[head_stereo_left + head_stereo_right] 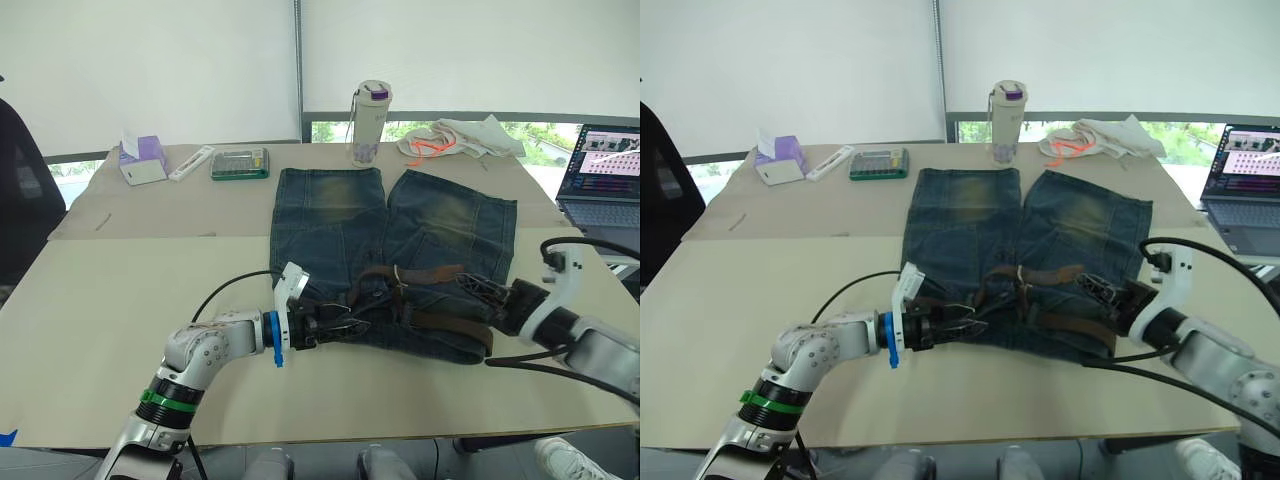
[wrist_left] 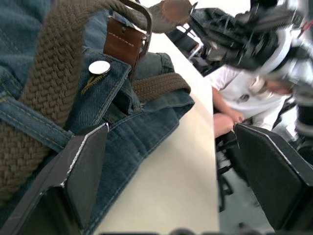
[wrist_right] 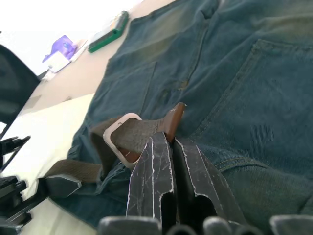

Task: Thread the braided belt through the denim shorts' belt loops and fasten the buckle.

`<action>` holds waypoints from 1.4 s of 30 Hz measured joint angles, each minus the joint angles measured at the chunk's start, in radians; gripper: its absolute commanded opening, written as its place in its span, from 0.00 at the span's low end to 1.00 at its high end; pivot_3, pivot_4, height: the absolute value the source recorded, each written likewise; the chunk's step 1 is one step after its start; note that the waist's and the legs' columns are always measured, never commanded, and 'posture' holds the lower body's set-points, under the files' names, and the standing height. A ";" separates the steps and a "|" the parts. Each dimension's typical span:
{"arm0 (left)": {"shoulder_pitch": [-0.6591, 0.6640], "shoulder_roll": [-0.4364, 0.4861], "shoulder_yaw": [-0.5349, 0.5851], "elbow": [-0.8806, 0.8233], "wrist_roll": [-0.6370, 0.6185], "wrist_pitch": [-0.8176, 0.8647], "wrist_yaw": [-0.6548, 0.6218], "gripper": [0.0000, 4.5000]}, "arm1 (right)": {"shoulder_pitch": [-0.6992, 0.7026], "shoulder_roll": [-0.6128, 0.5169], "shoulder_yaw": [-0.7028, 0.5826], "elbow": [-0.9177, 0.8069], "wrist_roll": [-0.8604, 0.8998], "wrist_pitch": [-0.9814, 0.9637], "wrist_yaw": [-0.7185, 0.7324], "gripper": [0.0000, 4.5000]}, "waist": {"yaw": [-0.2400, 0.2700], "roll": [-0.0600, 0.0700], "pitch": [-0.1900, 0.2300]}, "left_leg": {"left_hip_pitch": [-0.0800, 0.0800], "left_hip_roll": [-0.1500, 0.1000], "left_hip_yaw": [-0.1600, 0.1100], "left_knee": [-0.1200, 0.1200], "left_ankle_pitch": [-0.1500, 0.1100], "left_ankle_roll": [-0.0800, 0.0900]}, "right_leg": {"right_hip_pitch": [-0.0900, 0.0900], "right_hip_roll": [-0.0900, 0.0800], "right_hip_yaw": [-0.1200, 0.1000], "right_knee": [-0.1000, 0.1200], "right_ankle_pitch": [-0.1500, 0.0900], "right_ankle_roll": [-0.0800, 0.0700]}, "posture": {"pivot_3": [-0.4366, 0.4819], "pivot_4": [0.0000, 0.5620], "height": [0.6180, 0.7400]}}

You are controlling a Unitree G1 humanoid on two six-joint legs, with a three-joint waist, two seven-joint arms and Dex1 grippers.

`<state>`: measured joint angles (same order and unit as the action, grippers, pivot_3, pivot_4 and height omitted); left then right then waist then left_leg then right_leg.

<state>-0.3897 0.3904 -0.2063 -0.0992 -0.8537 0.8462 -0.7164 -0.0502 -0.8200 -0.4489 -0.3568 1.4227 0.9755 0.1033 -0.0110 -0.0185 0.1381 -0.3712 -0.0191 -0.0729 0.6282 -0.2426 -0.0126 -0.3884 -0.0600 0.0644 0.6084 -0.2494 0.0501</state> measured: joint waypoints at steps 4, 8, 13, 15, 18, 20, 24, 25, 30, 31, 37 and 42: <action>0.006 -0.012 -0.007 -0.001 0.066 -0.056 -0.043 0.97 | 0.017 -0.102 -0.004 0.009 -0.048 0.028 0.074 0.00 | 0.001 0.000 0.000 | 0.000 0.000 0.000 0.001 0.000 0.000 | 0.000 0.000 0.000 0.000 -0.001 0.002 | 0.48 0.27 1.00; -0.001 -0.051 0.018 -0.004 0.109 -0.155 -0.075 0.97 | -0.060 -0.137 -0.013 0.042 -0.059 0.035 0.093 0.00 | 0.001 -0.001 0.001 | -0.001 0.000 0.001 0.001 0.000 0.000 | 0.000 0.000 0.000 0.000 -0.001 0.002 | 0.48 0.27 1.00; -0.048 -0.071 0.022 -0.012 0.268 -0.370 -0.083 0.97 | -0.210 -0.091 -0.019 0.036 0.142 0.029 -0.007 0.00 | 0.001 -0.002 0.001 | -0.001 0.001 0.001 0.000 0.000 0.000 | 0.001 0.001 0.001 0.000 0.002 -0.002 | 0.48 0.27 1.00; -0.047 -0.059 -0.012 0.001 0.397 -0.491 -0.058 0.97 | -0.235 -0.042 0.001 0.029 0.230 0.005 -0.078 0.00 | 0.002 -0.001 0.001 | -0.001 0.001 0.001 0.000 0.000 0.000 | 0.001 0.000 0.001 0.001 0.003 -0.004 | 0.48 0.27 1.00; -0.042 -0.128 -0.036 0.033 0.577 -0.658 0.058 0.97 | -0.269 0.089 0.072 0.012 0.359 -0.075 -0.245 0.00 | 0.005 -0.002 0.001 | -0.002 0.001 0.000 0.001 0.000 0.001 | 0.001 0.000 0.002 0.001 0.004 -0.004 | 0.48 0.27 1.00; -0.046 -0.183 -0.047 0.038 0.648 -0.732 0.121 0.97 | -0.294 0.176 0.134 0.000 0.415 -0.140 -0.357 0.00 | 0.010 -0.001 0.001 | -0.001 0.001 -0.001 0.002 0.000 0.001 | 0.000 -0.001 0.002 0.001 0.004 -0.003 | 0.48 0.27 1.00; -0.051 -0.240 -0.053 0.064 0.700 -0.752 0.179 0.97 | -0.334 0.277 0.199 -0.026 0.470 -0.244 -0.514 0.00 | 0.010 -0.001 0.001 | -0.001 0.000 -0.002 0.002 0.001 0.002 | 0.000 -0.001 0.003 0.001 0.004 -0.002 | 0.48 0.27 1.00; -0.051 -0.248 -0.054 0.073 0.710 -0.755 0.185 0.97 | -0.338 0.292 0.209 -0.031 0.479 -0.259 -0.538 0.00 | 0.009 -0.001 0.000 | 0.000 0.000 -0.002 0.002 0.001 0.002 | 0.000 0.000 0.003 0.002 0.004 -0.002 | 0.48 0.27 1.00; -0.062 -0.296 -0.051 0.103 0.739 -0.757 0.235 0.84 | -0.348 0.343 0.261 -0.049 0.486 -0.308 -0.608 0.00 | 0.006 0.000 0.000 | 0.000 0.001 -0.002 0.002 0.001 0.002 | 0.000 0.000 0.003 0.002 0.004 -0.002 | 0.48 0.27 1.00; -0.065 -0.301 -0.049 0.106 0.739 -0.757 0.241 0.78 | -0.349 0.343 0.265 -0.049 0.486 -0.313 -0.610 0.00 | 0.006 0.000 0.000 | 0.000 0.000 -0.002 0.002 0.001 0.002 | 0.000 0.000 0.003 0.002 0.004 -0.002 | 0.48 0.27 1.00; -0.068 -0.347 -0.021 0.113 0.717 -0.754 0.254 0.32 | -0.350 0.343 0.276 -0.053 0.486 -0.334 -0.613 0.00 | -0.001 0.000 0.000 | 0.000 0.000 -0.002 0.002 0.001 0.002 | 0.000 0.000 0.002 0.002 0.004 -0.002 | 0.48 0.27 1.00; -0.068 -0.356 -0.006 0.113 0.708 -0.751 0.256 0.01 | -0.349 0.343 0.276 -0.066 0.485 -0.336 -0.613 0.00 | -0.002 0.000 0.000 | 0.001 0.000 -0.002 0.002 0.001 0.003 | 0.000 0.001 0.002 0.002 0.004 -0.002 | 0.48 0.27 1.00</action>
<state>-0.4574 0.0347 -0.2123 0.0142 -0.1462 0.0953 -0.4600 -0.3995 -0.4774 -0.1731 -0.4232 1.9080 0.6395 -0.5100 -0.0131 -0.0186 0.1383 -0.3704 -0.0189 -0.0749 0.6298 -0.2417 -0.0101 -0.3887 -0.0591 0.0667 0.6108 -0.2456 0.0480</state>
